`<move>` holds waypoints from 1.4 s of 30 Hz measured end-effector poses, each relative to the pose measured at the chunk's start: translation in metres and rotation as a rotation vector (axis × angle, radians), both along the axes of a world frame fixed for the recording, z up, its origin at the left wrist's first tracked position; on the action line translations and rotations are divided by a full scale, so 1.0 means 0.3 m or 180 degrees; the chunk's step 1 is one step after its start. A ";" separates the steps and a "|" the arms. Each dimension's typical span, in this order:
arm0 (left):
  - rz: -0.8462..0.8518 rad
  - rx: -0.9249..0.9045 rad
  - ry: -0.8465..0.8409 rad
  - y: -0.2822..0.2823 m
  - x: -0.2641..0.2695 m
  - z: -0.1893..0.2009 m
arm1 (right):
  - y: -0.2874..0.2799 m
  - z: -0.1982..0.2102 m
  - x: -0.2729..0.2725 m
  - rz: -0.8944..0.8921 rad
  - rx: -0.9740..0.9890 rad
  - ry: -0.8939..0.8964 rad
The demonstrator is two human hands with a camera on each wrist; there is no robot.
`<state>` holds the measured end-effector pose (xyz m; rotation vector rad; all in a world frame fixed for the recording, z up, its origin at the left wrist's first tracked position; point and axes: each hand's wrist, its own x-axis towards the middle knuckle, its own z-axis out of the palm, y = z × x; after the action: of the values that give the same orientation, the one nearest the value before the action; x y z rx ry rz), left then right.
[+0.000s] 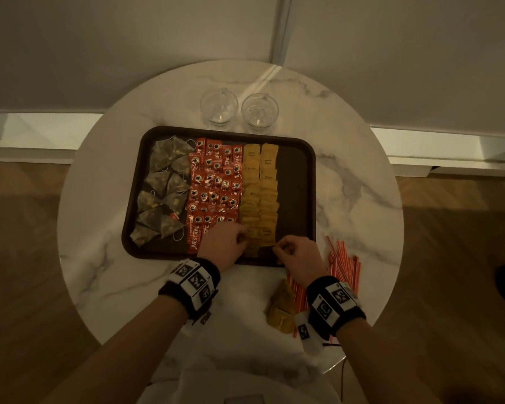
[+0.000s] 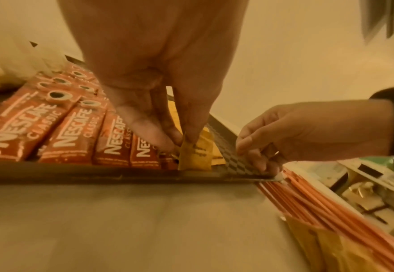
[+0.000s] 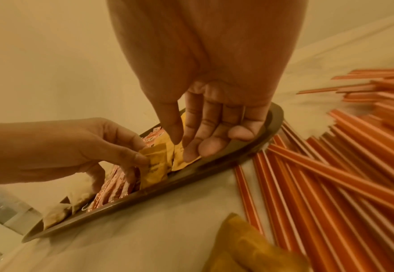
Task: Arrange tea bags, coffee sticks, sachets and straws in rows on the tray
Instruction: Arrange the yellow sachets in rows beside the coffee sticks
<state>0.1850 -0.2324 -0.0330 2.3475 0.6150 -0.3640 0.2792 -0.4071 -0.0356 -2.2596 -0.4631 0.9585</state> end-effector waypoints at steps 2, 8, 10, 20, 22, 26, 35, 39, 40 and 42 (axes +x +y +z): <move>-0.0124 0.0289 -0.0016 0.001 0.012 0.007 | -0.028 0.019 -0.004 -0.0082 0.0082 -0.0021; -0.0030 0.0448 -0.0342 -0.001 -0.001 0.045 | -0.169 0.083 -0.016 -0.0409 0.0120 0.0001; -0.0079 0.0382 -0.0505 -0.019 -0.027 0.058 | -0.228 0.100 -0.040 -0.0540 0.0107 0.0052; -0.0816 -0.0336 0.0261 -0.360 -0.179 -0.026 | -0.444 0.050 -0.249 -0.0246 -0.0117 0.0399; -0.0849 -0.0121 0.0188 -0.397 -0.175 -0.036 | -0.451 0.044 -0.288 -0.0085 -0.0139 0.0473; -0.0778 0.0061 0.0190 -0.423 -0.170 -0.055 | -0.465 0.045 -0.346 -0.0023 -0.0180 0.0509; 0.0160 -0.0744 0.0248 -0.410 -0.296 -0.045 | -0.477 0.056 -0.414 0.0035 -0.0119 0.0605; 0.1404 -0.1984 0.0029 -0.379 -0.351 0.016 | -0.410 0.099 -0.409 -0.0279 0.0352 0.0920; 0.1660 -0.2233 -0.0077 -0.374 -0.358 0.048 | -0.381 0.121 -0.404 -0.0350 0.0520 0.0961; 0.1929 -0.2621 -0.0283 -0.369 -0.372 0.106 | -0.327 0.169 -0.394 -0.0450 0.0835 0.1015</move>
<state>0.0735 -0.3430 -0.0012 1.3135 0.8854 -0.1751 0.1609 -0.5053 0.0150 -1.8381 -0.2662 1.0912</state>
